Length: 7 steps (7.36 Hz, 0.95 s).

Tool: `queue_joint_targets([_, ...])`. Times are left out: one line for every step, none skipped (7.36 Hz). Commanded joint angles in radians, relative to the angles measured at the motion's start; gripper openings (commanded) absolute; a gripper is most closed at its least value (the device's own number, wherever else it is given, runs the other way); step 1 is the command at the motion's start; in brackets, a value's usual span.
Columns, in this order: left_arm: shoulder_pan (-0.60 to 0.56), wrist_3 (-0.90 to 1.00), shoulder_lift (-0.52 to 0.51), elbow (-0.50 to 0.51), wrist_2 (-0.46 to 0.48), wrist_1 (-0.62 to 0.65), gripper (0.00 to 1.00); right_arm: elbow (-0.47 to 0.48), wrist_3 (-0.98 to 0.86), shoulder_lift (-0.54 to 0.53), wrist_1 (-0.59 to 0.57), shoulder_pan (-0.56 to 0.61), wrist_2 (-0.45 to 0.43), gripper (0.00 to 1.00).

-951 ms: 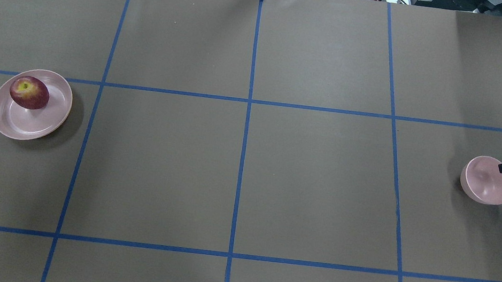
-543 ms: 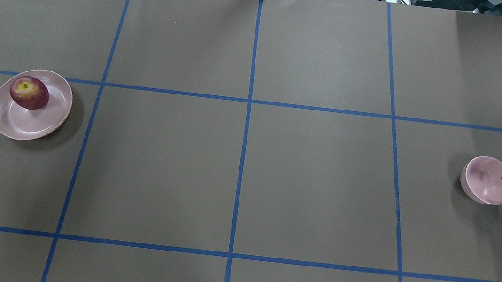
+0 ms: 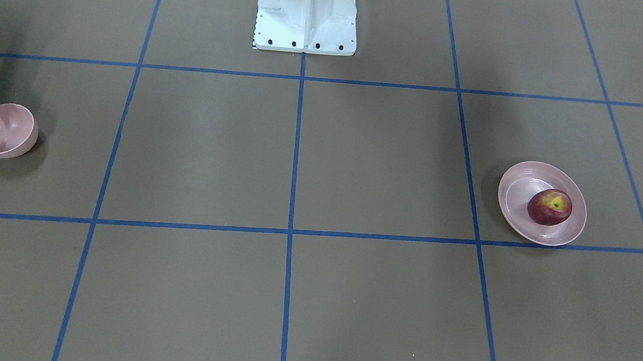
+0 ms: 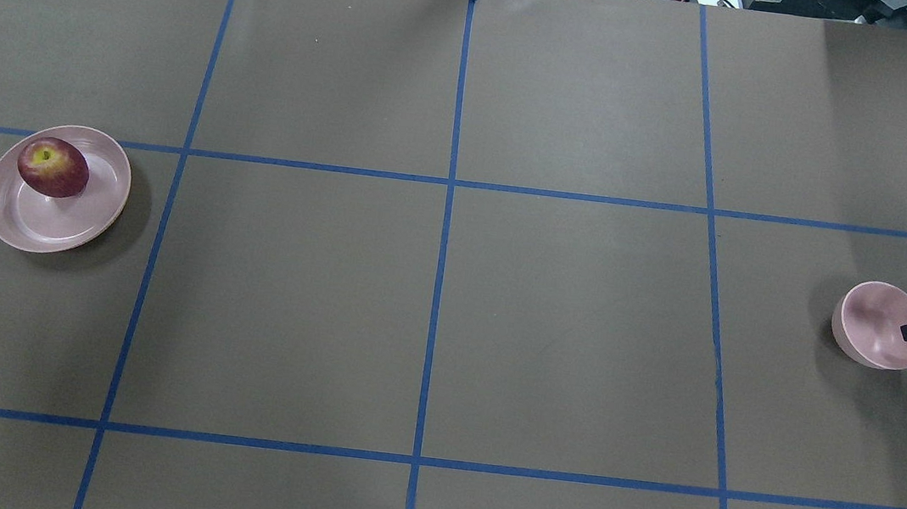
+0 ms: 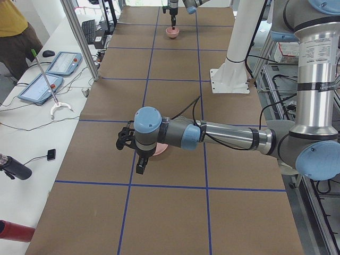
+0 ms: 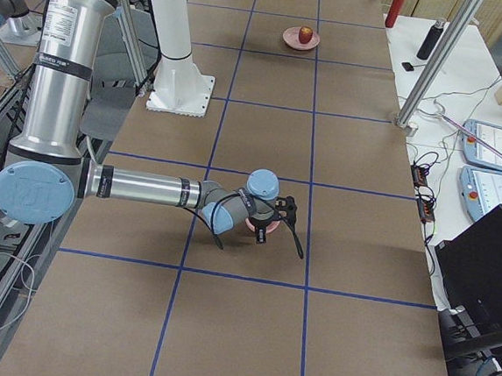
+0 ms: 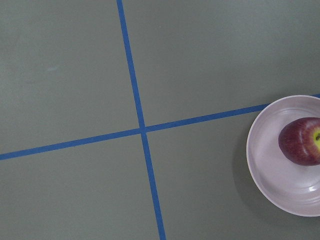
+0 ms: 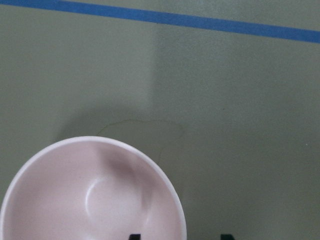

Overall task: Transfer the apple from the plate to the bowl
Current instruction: 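Lower the right gripper onto the rim of the small pink bowl and grasp it, then slide the pink bowl with the right gripper toward the table center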

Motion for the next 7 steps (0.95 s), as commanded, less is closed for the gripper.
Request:
queue_joint_targets([-0.001,0.0,0.0,0.0,0.0,0.0,0.98,0.013,-0.001,0.003,-0.001,0.002,0.021,0.0])
queue_joint_targets([-0.001,0.0,0.0,0.0,0.0,0.0,0.98,0.015,0.001,0.021,-0.007,0.006,0.039,0.0])
queue_joint_targets([-0.001,0.0,0.0,0.0,0.0,0.0,0.98,0.013,0.011,0.041,-0.01,0.02,0.073,0.0])
queue_joint_targets([-0.001,0.0,0.0,-0.002,0.0,-0.002,0.98,0.018,0.015,0.085,-0.045,0.049,0.128,0.0])
queue_joint_targets([-0.001,0.0,0.0,0.0,0.0,-0.002,0.98,0.039,0.059,0.142,-0.097,0.051,0.153,0.0])
queue_joint_targets([-0.001,0.0,0.0,-0.002,0.0,-0.002,0.98,0.05,0.153,0.208,-0.122,0.048,0.154,0.0])
queue_joint_targets([-0.001,0.0,0.0,-0.002,0.0,-0.002,0.98,0.056,0.27,0.274,-0.122,0.01,0.154,0.0])
